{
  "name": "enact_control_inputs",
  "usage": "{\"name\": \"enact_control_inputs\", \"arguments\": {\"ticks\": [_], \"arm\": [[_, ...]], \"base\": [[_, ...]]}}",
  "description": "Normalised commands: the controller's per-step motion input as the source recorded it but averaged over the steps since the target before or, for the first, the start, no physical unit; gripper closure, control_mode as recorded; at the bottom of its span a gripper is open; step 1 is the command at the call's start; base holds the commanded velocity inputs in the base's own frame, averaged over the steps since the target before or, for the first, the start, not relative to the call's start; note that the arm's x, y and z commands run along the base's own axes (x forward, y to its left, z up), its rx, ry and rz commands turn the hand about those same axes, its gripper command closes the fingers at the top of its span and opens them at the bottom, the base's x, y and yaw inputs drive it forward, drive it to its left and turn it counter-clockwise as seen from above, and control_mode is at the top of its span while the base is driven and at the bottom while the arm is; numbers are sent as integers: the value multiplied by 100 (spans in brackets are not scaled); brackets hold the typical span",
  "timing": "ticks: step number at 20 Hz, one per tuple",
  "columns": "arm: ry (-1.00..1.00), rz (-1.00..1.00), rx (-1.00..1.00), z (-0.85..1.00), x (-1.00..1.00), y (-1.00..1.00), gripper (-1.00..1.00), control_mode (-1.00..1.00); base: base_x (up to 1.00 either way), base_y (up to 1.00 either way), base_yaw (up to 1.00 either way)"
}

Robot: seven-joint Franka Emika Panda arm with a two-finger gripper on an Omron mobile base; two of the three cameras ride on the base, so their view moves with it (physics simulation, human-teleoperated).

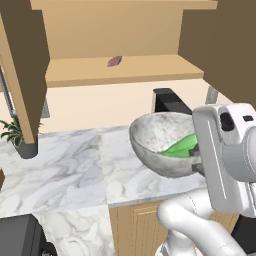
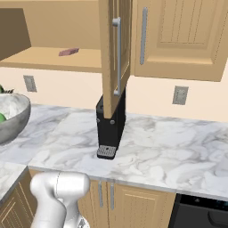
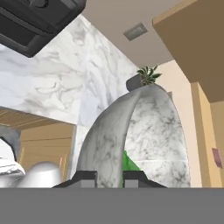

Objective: Pick the corn from the cabinet and place it in the bowl. Then pick the bowl and place it in the sink. Then turn on the sink facuet.

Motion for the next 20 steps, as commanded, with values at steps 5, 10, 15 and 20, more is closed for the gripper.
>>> {"name": "enact_control_inputs", "arguments": {"ticks": [5, 10, 15, 20], "arm": [[0, 0, 1, 0, -10, -3, 100, 100], [0, 0, 0, 0, 0, 0, 100, 100], [0, 0, 0, 0, 0, 0, 100, 100], [0, 0, 0, 0, 0, 0, 100, 100]], "base": [[-16, -5, 0], [-72, -16, -4], [-57, -38, -40], [-40, -51, -60]]}}
